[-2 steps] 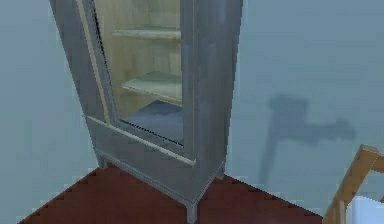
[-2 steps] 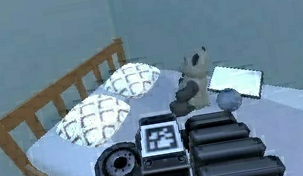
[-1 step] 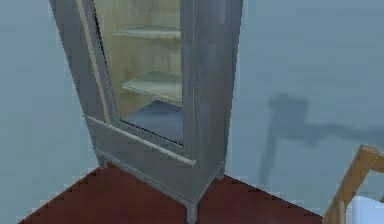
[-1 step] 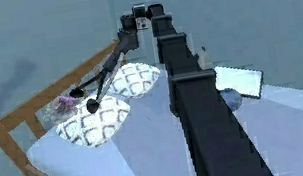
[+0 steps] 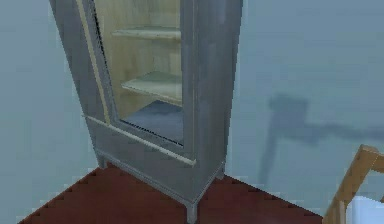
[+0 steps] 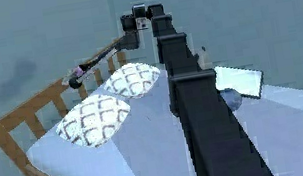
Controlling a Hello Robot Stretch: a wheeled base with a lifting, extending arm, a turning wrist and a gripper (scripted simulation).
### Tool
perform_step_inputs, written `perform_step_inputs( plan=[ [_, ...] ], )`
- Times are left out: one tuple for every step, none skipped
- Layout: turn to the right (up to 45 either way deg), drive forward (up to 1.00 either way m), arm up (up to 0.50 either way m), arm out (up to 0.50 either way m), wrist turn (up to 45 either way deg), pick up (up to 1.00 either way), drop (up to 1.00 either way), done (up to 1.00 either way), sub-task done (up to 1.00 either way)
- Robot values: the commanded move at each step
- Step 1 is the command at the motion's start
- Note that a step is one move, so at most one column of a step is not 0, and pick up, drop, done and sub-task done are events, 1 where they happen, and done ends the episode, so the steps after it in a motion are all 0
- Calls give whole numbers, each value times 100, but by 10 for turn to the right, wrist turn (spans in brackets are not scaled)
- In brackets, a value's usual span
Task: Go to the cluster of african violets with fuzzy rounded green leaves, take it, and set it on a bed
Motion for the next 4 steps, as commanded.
perform_step_inputs(
  plan=[
    [0, 0, 0, 0, 450, 0, 0, 0, 0],
    [0, 0, 0, 0, 450, 0, 0, 0, 0],
    [0, 0, 0, 0, 450, 0, 0, 0, 0],
    [0, 0, 0, 0, 180, 0, 0, 0, 0]
  ],
)
